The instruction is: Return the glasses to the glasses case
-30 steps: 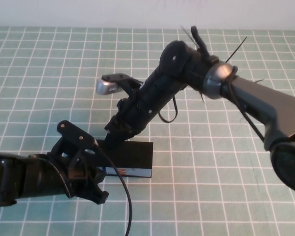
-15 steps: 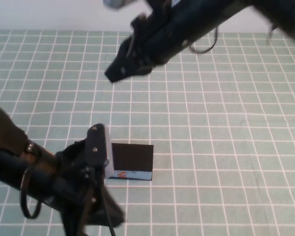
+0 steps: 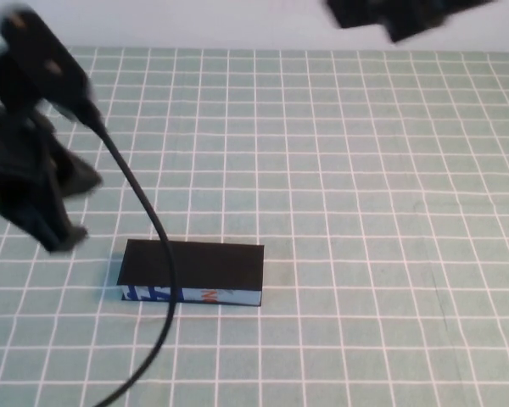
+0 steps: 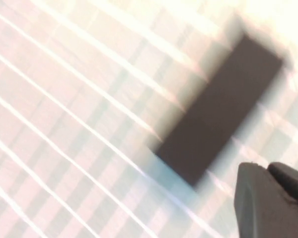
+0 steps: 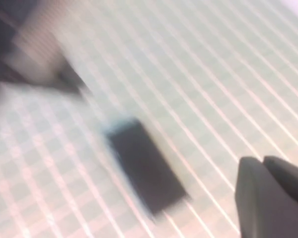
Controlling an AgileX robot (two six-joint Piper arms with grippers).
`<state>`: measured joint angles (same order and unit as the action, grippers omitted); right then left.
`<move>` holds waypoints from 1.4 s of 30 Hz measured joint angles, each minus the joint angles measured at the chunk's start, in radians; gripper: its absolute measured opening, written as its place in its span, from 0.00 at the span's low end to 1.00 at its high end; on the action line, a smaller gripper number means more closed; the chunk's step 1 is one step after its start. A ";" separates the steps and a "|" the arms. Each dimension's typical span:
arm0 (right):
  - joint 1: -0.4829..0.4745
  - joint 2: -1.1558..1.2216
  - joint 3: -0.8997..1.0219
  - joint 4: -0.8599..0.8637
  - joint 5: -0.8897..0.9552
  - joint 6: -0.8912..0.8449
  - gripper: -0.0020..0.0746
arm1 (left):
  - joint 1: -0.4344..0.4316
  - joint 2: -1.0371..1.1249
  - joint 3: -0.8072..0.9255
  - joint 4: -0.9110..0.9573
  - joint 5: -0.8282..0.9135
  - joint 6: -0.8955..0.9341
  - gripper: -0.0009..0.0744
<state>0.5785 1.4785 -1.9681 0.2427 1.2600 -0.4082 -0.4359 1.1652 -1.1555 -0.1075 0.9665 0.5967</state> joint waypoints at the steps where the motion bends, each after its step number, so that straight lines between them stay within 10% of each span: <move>1: 0.000 -0.031 0.031 -0.054 0.000 0.029 0.01 | 0.000 -0.037 -0.004 0.003 -0.036 -0.026 0.01; 27: -0.002 -1.104 1.436 -0.322 -0.678 0.415 0.01 | 0.000 -0.913 0.642 0.082 -0.432 -0.564 0.01; 42: -0.002 -1.324 1.635 -0.338 -0.763 0.437 0.01 | 0.000 -1.000 0.674 0.082 -0.439 -0.565 0.01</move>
<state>0.5762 0.1544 -0.3326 -0.0956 0.4969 0.0292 -0.4359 0.1649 -0.4813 -0.0258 0.5272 0.0317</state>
